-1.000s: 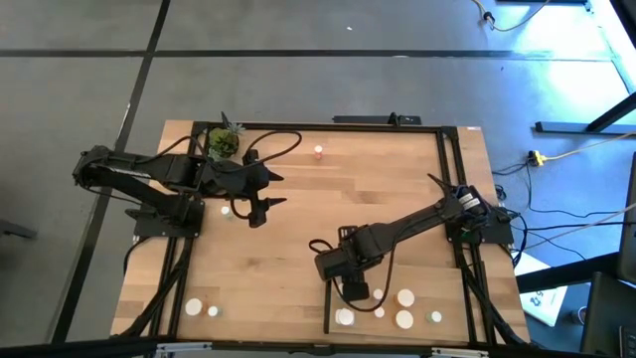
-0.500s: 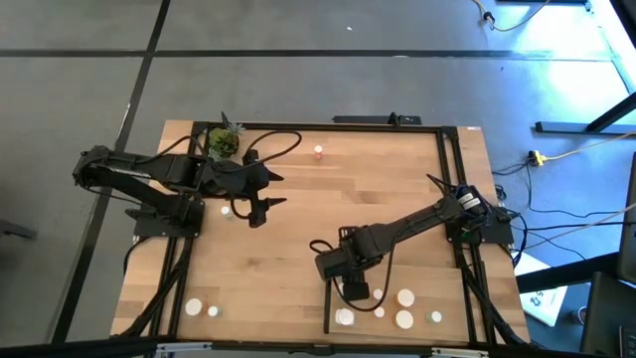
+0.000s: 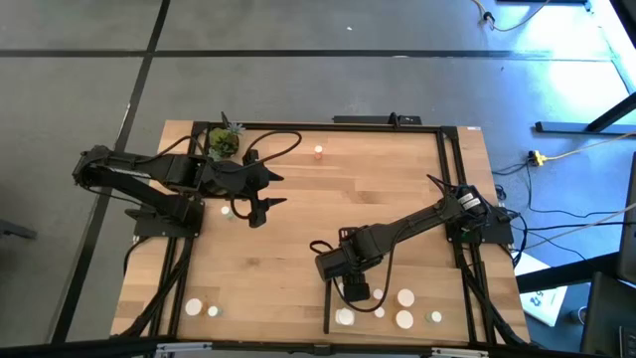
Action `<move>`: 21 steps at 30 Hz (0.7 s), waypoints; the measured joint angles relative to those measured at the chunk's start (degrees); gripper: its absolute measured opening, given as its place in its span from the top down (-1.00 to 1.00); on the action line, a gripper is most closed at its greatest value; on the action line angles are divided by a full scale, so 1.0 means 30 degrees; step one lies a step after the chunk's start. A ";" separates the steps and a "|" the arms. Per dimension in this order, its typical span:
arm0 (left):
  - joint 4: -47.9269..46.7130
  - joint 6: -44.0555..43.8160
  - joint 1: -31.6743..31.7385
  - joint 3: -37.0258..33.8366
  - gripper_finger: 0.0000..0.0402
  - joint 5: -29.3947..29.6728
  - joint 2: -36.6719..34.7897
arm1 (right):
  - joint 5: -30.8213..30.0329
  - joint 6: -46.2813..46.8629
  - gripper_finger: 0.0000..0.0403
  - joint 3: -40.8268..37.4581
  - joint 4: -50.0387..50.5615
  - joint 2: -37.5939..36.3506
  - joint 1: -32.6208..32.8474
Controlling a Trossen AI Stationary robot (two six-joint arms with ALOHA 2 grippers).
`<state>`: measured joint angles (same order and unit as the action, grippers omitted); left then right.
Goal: Pick and place medicine bottles onto shelf by color
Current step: Put the top white pill bottle on the shelf
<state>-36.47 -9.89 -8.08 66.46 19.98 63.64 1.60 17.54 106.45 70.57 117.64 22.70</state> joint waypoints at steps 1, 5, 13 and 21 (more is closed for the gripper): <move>0.0000 0.0000 0.0005 0.0000 -0.27 -0.0002 0.0000 | 0.0001 0.0000 -0.12 0.0000 0.0000 -0.0007 0.0000; 0.0000 0.0000 0.0001 0.0000 -0.27 0.0001 0.0000 | 0.0000 0.0000 -0.16 0.0000 0.0000 -0.0029 0.0000; 0.0000 0.0000 0.0003 0.0000 -0.27 -0.0002 0.0000 | -0.0006 0.0000 -0.17 0.0000 0.0000 -0.0029 -0.0029; 0.0000 0.0000 0.0005 0.0000 -0.27 0.0002 0.0000 | -0.0006 -0.0015 -0.17 0.0171 0.0153 -0.0029 -0.0051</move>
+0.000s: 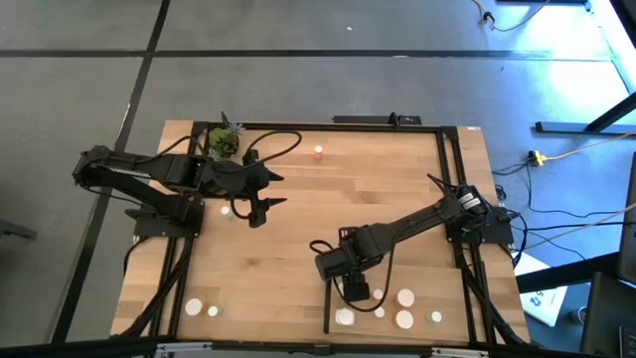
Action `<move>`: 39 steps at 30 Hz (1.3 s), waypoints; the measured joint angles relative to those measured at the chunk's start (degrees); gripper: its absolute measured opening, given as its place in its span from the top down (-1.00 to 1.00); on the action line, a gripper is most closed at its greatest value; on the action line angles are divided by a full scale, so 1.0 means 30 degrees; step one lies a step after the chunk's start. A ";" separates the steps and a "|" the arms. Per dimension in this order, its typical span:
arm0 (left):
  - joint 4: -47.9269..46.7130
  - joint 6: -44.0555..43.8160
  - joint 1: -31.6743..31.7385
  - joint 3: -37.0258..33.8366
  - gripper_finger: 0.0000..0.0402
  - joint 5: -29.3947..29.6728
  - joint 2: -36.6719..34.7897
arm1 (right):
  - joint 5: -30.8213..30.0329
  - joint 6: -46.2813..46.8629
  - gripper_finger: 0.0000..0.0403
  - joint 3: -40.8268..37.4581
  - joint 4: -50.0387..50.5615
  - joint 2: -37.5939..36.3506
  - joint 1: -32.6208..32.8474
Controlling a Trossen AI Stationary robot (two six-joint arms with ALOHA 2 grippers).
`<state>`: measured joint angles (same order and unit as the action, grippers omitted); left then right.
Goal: Pick and place medicine bottles onto shelf by color
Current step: Put the top white pill bottle on the shelf, then put the middle left blue pill bottle on the shelf
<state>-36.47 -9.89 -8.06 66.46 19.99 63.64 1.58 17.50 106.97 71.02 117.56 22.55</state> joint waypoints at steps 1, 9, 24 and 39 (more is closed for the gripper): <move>0.0000 0.0000 -0.0002 0.0000 -0.27 -0.0007 0.0000 | 0.0000 -0.0011 -0.17 0.0119 -0.0002 0.0000 -0.0007; 0.0000 0.0000 0.0000 0.0000 -0.27 -0.0005 0.0000 | 0.0007 -0.0346 -0.17 0.0951 0.0255 -0.0007 -0.0007; -0.0615 -0.0103 -0.0001 0.0000 -0.27 -0.0260 0.0000 | -0.1178 0.0164 -0.17 0.3546 0.2565 -0.0007 0.0007; -0.3388 -0.2396 -0.0005 0.0000 -0.27 -0.0315 0.0000 | -0.4753 0.1028 -0.17 0.9407 0.6027 -0.0029 0.0095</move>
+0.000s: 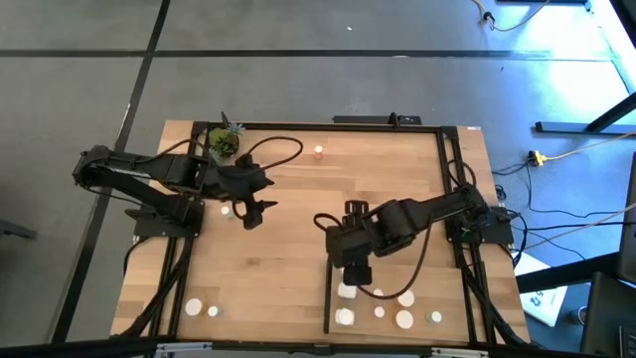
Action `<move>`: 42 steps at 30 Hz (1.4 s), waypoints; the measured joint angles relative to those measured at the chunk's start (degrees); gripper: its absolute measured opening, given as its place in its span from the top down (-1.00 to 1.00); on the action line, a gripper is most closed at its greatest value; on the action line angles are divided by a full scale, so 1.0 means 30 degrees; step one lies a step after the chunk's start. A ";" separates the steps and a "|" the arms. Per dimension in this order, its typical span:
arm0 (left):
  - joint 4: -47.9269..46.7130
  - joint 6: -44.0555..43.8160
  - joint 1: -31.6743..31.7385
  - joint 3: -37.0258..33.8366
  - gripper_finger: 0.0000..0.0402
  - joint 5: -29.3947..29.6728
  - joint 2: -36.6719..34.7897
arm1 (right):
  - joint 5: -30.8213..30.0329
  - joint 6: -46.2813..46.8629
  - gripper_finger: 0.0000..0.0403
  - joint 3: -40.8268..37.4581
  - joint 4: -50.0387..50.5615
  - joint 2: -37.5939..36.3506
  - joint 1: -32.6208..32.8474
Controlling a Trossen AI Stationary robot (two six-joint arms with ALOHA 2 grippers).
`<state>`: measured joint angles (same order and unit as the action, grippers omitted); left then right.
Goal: Pick and place medicine bottles onto shelf by color
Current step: Put the middle left blue pill bottle on the shelf
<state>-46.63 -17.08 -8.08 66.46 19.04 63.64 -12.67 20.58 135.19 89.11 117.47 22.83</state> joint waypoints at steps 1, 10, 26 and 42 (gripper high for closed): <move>-0.0356 -0.0401 0.0000 0.0000 -0.27 0.0089 0.0000 | -0.0276 -0.0061 -0.17 -0.0033 -0.0161 -0.0175 0.0000; -0.5000 -0.5508 0.0015 0.0000 -0.27 0.0475 -0.0007 | -0.2340 -0.0081 -0.17 -0.0106 -0.0234 -0.1082 -0.0058; -0.8295 -1.5783 0.0015 -0.3011 -0.27 -0.0741 -0.0003 | -0.3421 -0.0738 -0.17 -0.0114 -0.0495 -0.1379 -0.0095; -0.8159 -2.2640 0.0058 -0.6666 -0.27 -0.0738 0.0215 | -0.3258 -0.2934 -0.17 -0.0085 -0.0920 -0.1633 -0.0102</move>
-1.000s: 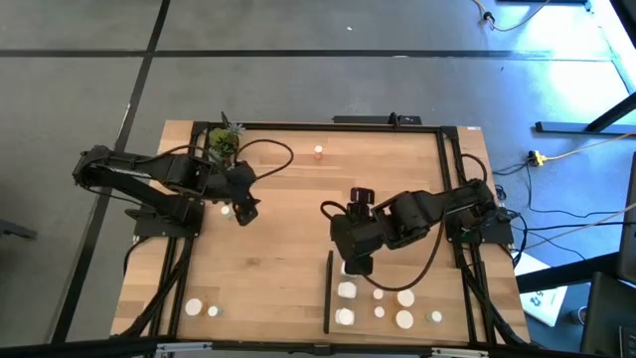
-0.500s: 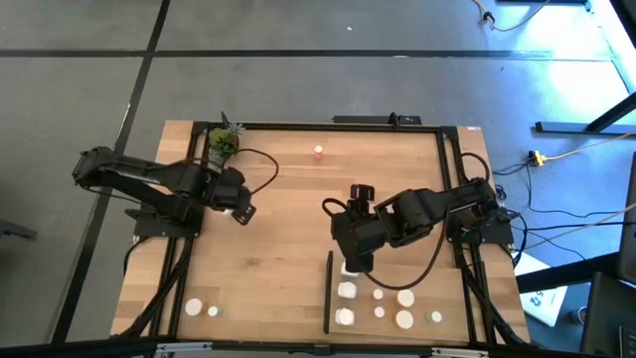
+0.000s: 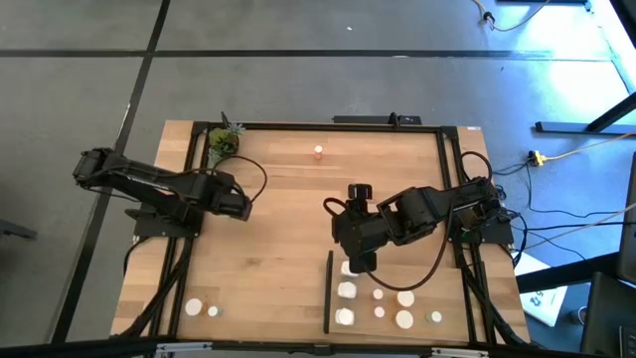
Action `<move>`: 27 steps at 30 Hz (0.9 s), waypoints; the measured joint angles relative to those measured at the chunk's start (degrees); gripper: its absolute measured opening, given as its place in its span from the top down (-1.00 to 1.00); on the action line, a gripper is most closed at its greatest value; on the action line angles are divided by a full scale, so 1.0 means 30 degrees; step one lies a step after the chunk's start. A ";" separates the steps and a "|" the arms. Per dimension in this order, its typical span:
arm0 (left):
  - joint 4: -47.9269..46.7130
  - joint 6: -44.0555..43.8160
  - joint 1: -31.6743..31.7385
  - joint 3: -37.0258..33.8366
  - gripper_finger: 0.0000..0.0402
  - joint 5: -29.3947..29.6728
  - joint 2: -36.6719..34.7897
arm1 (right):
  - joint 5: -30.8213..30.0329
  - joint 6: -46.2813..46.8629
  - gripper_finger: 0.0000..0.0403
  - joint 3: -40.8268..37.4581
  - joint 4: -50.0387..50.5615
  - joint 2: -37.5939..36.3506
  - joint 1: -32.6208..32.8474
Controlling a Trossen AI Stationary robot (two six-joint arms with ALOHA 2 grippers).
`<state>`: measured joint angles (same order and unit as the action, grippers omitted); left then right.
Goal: Pick and place medicine bottles onto shelf by color
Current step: Put the middle left blue pill bottle on the shelf
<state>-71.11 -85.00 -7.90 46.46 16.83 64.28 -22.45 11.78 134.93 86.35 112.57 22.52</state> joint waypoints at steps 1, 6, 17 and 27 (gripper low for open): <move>0.0003 -0.0156 0.0000 -0.0156 -0.27 -0.0032 0.0001 | -0.0003 -0.0104 -0.17 0.0000 0.0003 0.0000 0.0000; 0.0044 -0.0679 0.0000 -0.0984 -0.27 -0.0582 -0.0003 | 0.0003 -0.0406 -0.17 0.0000 0.0006 0.0000 0.0000; 0.1807 -0.0623 0.0000 -0.2605 -0.27 -0.0498 -0.0004 | 0.0005 -0.0651 -0.17 0.0000 -0.0131 0.0000 0.0000; 0.2902 -0.0623 0.0000 -0.3701 -0.27 -0.0496 -0.0004 | 0.0005 -0.0607 -0.17 0.0007 -0.0138 0.0000 0.0000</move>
<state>-62.41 -86.87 -7.90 35.36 15.34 64.27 -22.44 9.96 134.96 85.93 112.57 22.52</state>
